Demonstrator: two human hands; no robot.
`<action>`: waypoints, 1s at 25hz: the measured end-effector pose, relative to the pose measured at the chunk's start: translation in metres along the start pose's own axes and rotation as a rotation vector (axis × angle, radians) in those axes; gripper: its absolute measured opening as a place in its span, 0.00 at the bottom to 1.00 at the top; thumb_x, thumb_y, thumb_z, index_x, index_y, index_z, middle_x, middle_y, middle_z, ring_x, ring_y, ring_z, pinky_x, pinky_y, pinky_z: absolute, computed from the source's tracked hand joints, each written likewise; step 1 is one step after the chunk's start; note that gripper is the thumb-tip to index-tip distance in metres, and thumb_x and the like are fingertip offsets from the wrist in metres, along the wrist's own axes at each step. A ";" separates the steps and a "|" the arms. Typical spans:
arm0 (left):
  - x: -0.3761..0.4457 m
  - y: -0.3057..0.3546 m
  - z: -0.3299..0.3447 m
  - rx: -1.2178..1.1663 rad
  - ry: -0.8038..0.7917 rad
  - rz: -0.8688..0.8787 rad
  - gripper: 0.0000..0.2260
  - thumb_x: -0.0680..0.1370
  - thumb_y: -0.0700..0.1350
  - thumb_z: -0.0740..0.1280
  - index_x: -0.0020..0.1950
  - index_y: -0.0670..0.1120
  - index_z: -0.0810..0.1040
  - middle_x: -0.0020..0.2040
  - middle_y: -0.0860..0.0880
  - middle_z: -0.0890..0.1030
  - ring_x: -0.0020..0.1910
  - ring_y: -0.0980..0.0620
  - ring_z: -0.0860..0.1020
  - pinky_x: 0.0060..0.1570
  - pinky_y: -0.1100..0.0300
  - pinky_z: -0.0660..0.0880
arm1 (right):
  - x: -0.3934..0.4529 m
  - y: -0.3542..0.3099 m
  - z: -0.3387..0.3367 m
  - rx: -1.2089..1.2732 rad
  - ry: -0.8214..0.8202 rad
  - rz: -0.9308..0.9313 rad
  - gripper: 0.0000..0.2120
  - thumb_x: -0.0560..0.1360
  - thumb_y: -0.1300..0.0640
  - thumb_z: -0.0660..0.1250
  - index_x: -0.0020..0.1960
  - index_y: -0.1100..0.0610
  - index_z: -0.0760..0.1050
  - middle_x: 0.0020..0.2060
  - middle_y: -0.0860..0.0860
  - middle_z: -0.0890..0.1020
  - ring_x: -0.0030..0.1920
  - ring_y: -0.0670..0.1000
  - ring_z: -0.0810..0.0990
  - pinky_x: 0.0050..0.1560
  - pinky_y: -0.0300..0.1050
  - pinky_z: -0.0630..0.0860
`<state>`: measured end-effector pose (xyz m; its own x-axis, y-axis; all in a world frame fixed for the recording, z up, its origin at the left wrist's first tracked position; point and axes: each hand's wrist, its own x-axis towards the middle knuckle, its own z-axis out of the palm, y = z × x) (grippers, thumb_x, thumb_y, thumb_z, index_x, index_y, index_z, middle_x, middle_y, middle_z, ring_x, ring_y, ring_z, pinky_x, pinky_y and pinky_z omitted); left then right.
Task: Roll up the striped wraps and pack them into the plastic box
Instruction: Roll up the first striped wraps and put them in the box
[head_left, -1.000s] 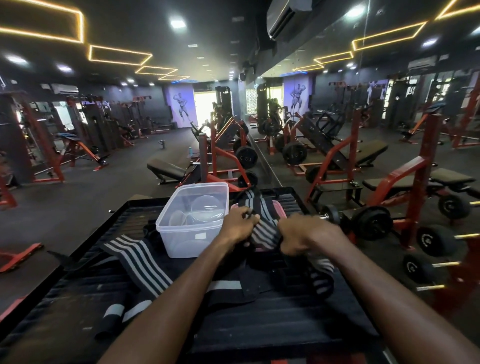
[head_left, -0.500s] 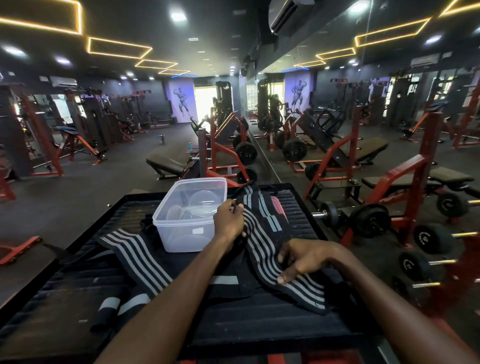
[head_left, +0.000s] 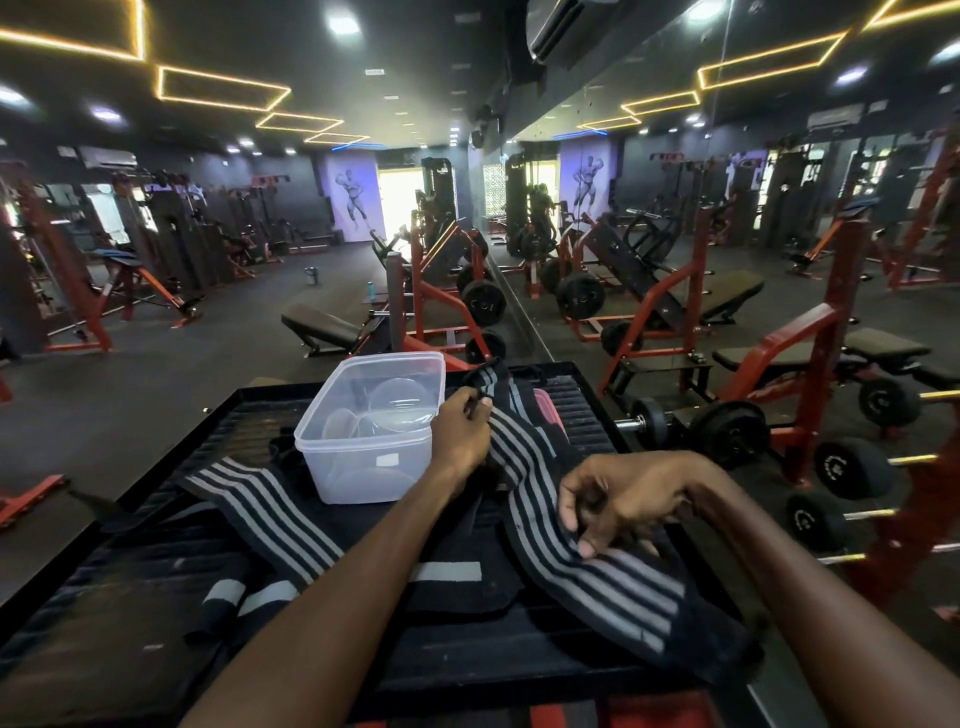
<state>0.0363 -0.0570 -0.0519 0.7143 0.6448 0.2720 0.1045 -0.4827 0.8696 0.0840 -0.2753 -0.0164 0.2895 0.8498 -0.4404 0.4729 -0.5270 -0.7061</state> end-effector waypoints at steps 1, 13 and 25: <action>-0.001 -0.001 0.002 0.012 -0.035 0.037 0.09 0.83 0.44 0.64 0.57 0.41 0.80 0.52 0.45 0.82 0.51 0.47 0.78 0.52 0.56 0.72 | -0.002 -0.002 0.002 -0.005 -0.022 0.092 0.12 0.72 0.61 0.76 0.51 0.59 0.75 0.41 0.55 0.81 0.30 0.50 0.81 0.29 0.42 0.80; -0.036 0.010 0.000 -0.563 0.000 -0.044 0.08 0.82 0.42 0.66 0.59 0.40 0.75 0.48 0.45 0.80 0.39 0.52 0.81 0.32 0.60 0.79 | 0.076 -0.002 0.014 0.959 0.634 -0.255 0.10 0.81 0.66 0.59 0.54 0.62 0.80 0.49 0.61 0.86 0.51 0.60 0.84 0.53 0.55 0.81; -0.086 -0.020 -0.003 0.315 -0.658 0.200 0.10 0.78 0.37 0.62 0.55 0.43 0.81 0.53 0.44 0.85 0.50 0.50 0.83 0.54 0.56 0.78 | 0.073 -0.024 0.001 0.357 0.680 -0.174 0.08 0.78 0.66 0.63 0.49 0.62 0.82 0.37 0.47 0.83 0.35 0.40 0.82 0.30 0.28 0.73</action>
<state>-0.0289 -0.1010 -0.0920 0.9958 0.0882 0.0239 0.0522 -0.7636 0.6435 0.0926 -0.2005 -0.0324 0.7359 0.6755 0.0475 0.2955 -0.2572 -0.9200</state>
